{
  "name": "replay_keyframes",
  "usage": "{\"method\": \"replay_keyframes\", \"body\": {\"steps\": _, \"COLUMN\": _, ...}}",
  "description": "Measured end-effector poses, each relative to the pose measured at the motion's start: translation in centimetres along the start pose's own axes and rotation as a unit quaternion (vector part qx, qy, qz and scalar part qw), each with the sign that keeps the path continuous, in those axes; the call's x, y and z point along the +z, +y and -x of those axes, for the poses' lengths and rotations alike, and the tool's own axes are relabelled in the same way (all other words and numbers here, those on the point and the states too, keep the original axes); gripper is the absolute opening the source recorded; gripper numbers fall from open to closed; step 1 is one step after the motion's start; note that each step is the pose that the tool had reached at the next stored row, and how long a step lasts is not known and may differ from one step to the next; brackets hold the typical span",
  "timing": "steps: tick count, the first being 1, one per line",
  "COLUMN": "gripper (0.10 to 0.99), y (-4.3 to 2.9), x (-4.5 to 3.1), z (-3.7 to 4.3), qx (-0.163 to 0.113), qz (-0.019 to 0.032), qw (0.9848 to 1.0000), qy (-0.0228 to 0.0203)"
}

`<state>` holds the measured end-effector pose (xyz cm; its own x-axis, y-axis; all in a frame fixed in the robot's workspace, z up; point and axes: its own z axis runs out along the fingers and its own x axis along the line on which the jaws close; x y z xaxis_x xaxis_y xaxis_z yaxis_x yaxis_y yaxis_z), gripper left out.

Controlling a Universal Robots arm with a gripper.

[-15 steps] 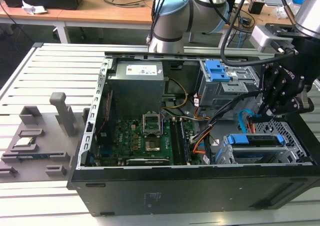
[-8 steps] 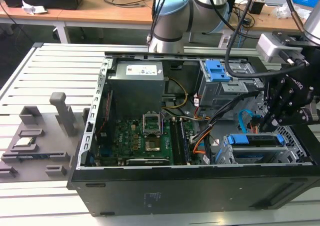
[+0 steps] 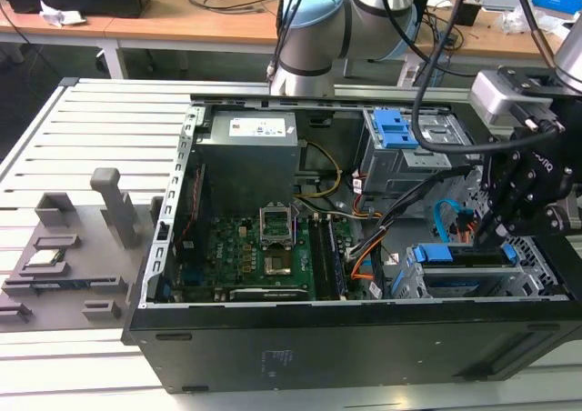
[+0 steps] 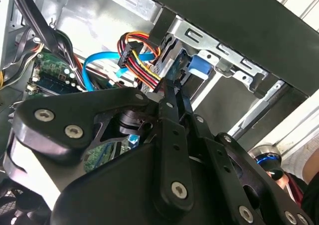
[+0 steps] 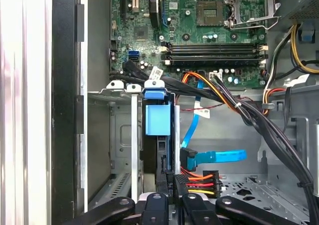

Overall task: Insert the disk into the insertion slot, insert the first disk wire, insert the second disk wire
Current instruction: 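Insert the first disk wire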

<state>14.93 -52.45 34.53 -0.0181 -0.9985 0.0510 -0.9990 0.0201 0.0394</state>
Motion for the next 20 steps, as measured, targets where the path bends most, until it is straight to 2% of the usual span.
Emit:
{"method": "replay_keyframes", "body": {"steps": 16, "gripper": 0.173, "y": -0.38, "x": 0.79, "z": -0.11, "qx": 0.0, "qz": 0.0, "qw": 1.0, "qy": 0.0}}
{"method": "replay_keyframes", "body": {"steps": 20, "gripper": 0.173, "y": -0.73, "x": 0.91, "z": -0.13, "qx": 0.0, "qz": 0.0001, "qw": 1.0, "qy": 0.0}}
